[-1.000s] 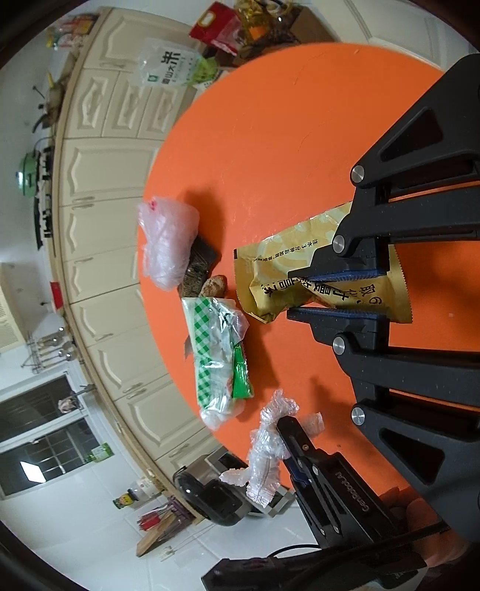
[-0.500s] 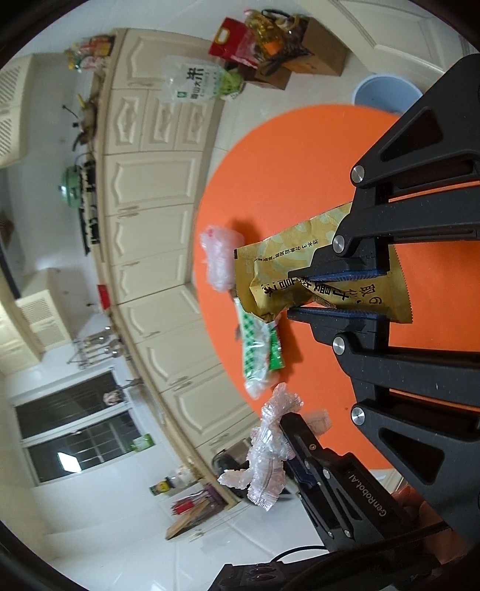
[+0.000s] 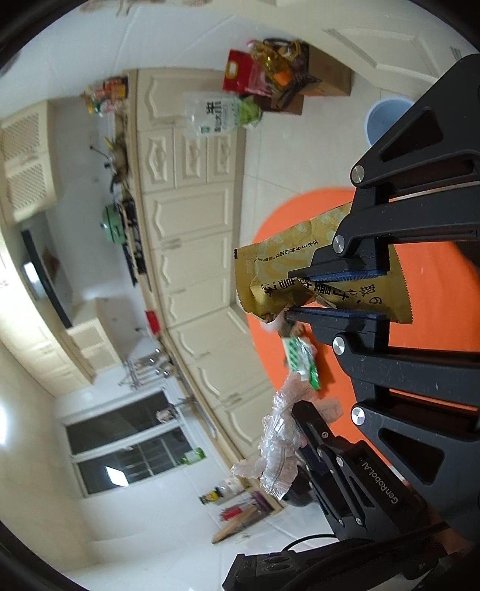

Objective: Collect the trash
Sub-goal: 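Carry the gold wrapper and clear plastic wrap with both tools to the blue bin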

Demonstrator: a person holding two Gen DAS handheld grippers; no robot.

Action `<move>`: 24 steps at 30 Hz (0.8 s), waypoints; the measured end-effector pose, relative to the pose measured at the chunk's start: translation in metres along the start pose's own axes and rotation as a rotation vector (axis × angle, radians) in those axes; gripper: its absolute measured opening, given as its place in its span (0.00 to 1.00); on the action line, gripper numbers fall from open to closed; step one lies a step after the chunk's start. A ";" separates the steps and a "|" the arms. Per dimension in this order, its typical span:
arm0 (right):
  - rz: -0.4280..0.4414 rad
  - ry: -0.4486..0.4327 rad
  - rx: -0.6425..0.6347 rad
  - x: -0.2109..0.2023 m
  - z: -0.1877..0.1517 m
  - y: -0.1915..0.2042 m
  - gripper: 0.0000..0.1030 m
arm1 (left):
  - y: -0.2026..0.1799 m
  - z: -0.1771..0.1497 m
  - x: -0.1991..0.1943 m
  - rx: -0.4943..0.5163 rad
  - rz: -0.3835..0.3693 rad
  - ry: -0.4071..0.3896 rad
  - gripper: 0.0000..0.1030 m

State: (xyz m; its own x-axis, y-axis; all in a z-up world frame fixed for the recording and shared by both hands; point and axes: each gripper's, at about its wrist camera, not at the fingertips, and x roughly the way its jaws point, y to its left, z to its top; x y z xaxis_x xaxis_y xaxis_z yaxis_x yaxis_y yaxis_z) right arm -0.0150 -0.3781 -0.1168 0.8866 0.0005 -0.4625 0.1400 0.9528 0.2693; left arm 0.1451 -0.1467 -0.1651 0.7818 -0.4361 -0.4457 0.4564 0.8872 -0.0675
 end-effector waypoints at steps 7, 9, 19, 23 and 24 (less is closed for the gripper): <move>-0.118 -0.027 0.098 -0.025 0.002 -0.079 0.12 | -0.052 -0.006 0.042 0.048 -0.149 0.080 0.16; -0.161 -0.021 0.134 -0.027 0.000 -0.108 0.12 | -0.065 -0.007 0.056 0.062 -0.181 0.109 0.16; -0.271 0.057 0.304 -0.009 -0.025 -0.230 0.12 | -0.133 -0.036 0.146 0.141 -0.254 0.306 0.16; -0.284 0.112 0.360 0.014 -0.040 -0.269 0.12 | -0.151 -0.047 0.181 0.148 -0.255 0.381 0.16; -0.286 0.128 0.375 0.021 -0.044 -0.278 0.12 | -0.156 -0.053 0.189 0.149 -0.257 0.403 0.16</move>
State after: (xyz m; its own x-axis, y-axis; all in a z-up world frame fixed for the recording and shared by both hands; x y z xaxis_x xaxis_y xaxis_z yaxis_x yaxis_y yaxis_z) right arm -0.0546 -0.6301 -0.2387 0.7315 -0.1852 -0.6562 0.5396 0.7455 0.3911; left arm 0.1986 -0.3598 -0.2862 0.4238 -0.5186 -0.7426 0.6913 0.7150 -0.1048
